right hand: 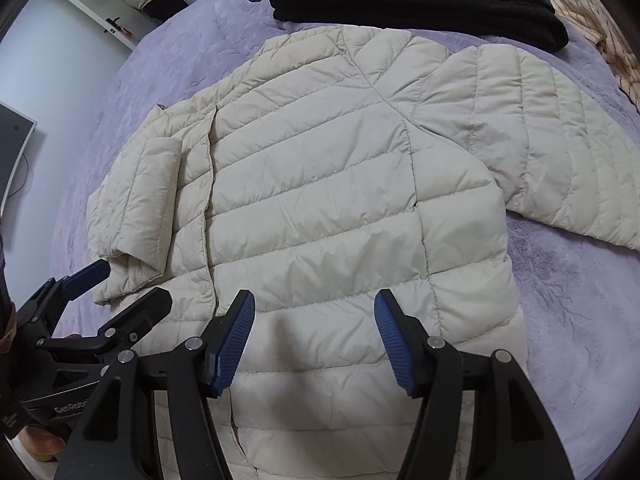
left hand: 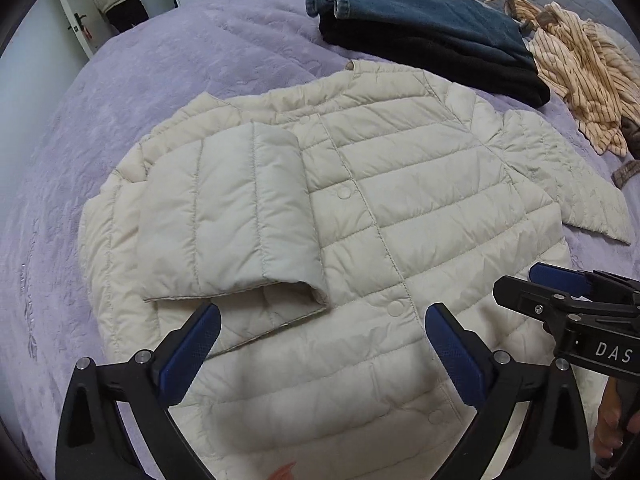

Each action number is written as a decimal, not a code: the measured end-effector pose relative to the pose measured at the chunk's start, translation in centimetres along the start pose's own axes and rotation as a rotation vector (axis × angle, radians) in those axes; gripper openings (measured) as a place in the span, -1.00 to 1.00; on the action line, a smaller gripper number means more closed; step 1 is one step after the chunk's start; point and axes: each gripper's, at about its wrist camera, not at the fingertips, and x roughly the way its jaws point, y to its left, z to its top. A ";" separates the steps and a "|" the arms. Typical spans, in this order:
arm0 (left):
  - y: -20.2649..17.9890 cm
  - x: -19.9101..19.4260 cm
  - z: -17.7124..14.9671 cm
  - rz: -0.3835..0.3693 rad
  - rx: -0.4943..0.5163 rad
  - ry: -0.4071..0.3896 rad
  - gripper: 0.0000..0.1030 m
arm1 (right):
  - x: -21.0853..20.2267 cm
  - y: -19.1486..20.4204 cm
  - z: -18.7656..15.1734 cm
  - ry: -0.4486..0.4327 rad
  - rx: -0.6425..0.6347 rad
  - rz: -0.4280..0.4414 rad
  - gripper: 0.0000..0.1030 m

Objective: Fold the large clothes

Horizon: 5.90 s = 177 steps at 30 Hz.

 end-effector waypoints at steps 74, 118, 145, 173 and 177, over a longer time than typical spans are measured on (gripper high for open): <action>24.7 6.2 -0.3 0.349 -0.555 -0.011 0.99 | 4.9 2.8 7.9 -0.095 -0.041 -0.051 -0.38; -7.7 -3.4 -3.3 -0.097 -0.082 0.212 0.99 | -8.8 -14.6 -4.4 0.048 0.384 0.012 0.69; -15.7 1.5 2.0 -0.041 -0.109 0.268 0.99 | -6.8 -32.4 0.3 -0.117 0.832 0.243 0.70; -14.8 3.7 6.1 0.009 -0.140 0.188 0.99 | -6.5 -36.2 4.4 -0.289 0.932 0.395 -0.88; -12.6 3.4 5.7 0.007 -0.181 0.187 0.99 | -7.8 -34.5 6.5 -0.321 0.831 0.395 -0.88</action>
